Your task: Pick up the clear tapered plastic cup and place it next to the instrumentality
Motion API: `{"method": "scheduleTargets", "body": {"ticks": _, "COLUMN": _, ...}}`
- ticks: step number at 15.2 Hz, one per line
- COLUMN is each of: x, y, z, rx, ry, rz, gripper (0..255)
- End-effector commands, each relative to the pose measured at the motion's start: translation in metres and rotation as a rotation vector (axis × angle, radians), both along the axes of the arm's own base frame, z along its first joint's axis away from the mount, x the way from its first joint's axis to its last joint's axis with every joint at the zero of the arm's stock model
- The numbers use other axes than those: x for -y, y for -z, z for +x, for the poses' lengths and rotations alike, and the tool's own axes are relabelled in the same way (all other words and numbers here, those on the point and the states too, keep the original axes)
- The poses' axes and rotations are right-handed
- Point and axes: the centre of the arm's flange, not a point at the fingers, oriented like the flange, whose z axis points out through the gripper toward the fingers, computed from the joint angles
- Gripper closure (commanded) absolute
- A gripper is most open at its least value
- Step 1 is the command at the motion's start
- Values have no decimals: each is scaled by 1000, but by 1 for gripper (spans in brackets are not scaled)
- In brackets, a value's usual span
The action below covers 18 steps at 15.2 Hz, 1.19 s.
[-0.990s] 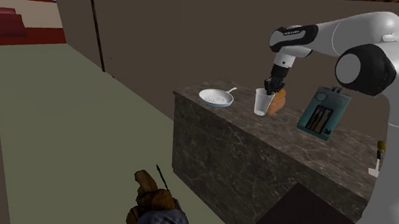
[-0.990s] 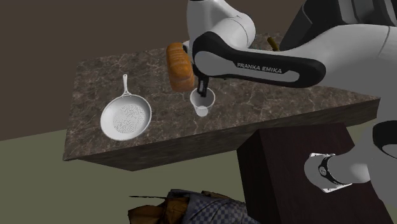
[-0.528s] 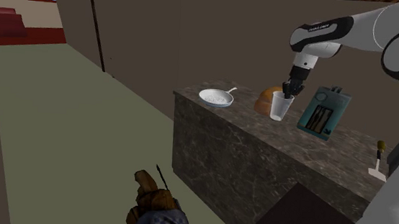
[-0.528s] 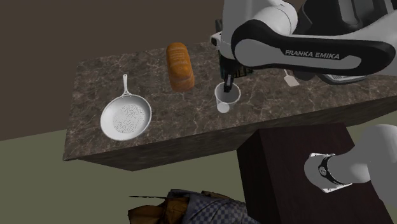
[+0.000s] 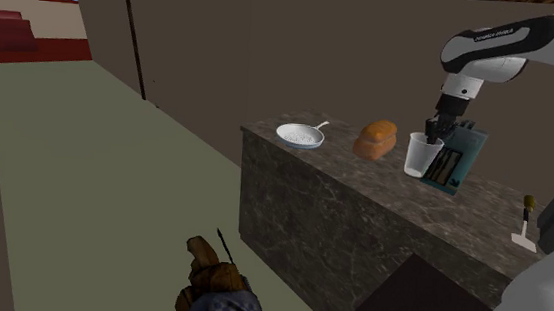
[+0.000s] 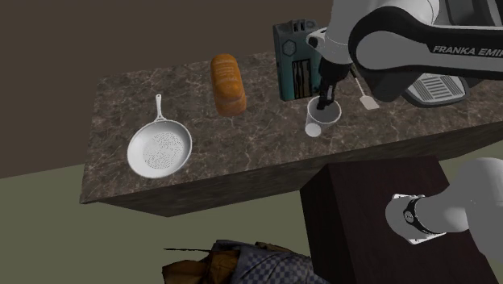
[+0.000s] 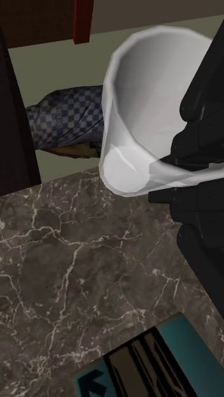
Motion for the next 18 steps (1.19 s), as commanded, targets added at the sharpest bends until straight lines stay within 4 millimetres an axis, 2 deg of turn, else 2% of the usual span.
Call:
{"method": "scheduleTargets", "body": {"ticks": 1, "x": 0, "y": -9, "z": -28, "rx": 0, "ry": -1, "rz": 0, "gripper": 255}}
{"method": "scheduleTargets", "body": {"ticks": 18, "x": 11, "y": -57, "z": -247, "rx": 0, "ry": -1, "rz": 0, "gripper": 255}}
